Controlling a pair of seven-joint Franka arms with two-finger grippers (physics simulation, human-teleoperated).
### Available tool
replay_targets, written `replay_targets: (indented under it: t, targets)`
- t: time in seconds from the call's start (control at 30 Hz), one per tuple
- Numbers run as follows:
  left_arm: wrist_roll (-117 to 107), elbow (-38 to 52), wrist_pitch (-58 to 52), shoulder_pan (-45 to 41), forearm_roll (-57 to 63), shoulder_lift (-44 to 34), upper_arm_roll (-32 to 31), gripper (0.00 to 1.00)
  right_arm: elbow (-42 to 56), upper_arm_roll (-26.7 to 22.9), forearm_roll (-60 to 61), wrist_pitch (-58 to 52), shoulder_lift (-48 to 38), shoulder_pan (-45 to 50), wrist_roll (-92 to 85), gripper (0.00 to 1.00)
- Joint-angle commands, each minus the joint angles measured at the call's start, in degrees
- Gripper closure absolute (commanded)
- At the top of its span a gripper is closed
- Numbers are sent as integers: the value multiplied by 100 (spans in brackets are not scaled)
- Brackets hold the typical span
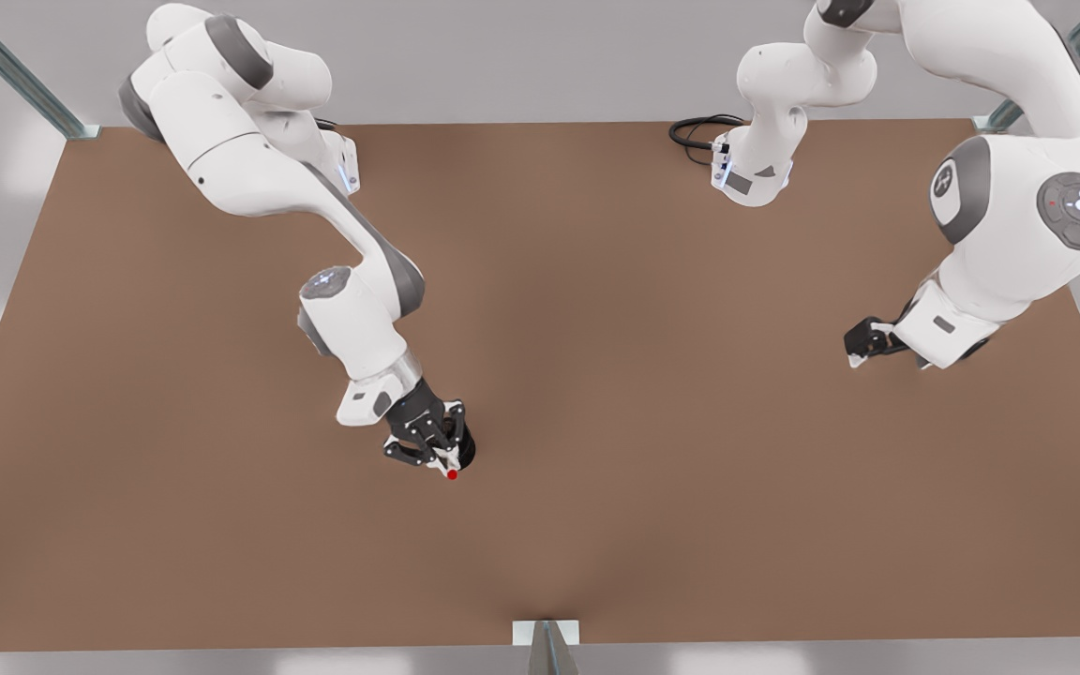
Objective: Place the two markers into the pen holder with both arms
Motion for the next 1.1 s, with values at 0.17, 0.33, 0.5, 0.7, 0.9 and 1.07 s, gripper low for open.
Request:
replay_targets:
  t: [0.17, 0.33, 0.5, 0.7, 0.9, 1.07]
  targets:
    - [508, -7, -751, 4, 94, 98, -1, 0, -954, -132, -594, 1121, -319, -90, 227, 74]
    - [508, -7, -725, 13, 94, 222, -1, 0, -946, -132, -594, 1130, -292, -46, 236, 74]
    - [525, -7, -698, 30, 94, 292, -1, 0, -1244, -168, -813, 1402, -292, -2, 236, 74]
    - [525, 2, -681, 66, 68, 415, 8, 0, -1429, -176, -805, 1649, -310, -2, 236, 74]
    - [534, 2, -681, 74, 85, 468, 17, 0, -1368, -299, -778, 1675, -248, 33, 262, 74]
    - [499, 11, -681, 66, 33, 450, 8, 0, -1341, -475, -761, 1869, -213, 68, 262, 74]
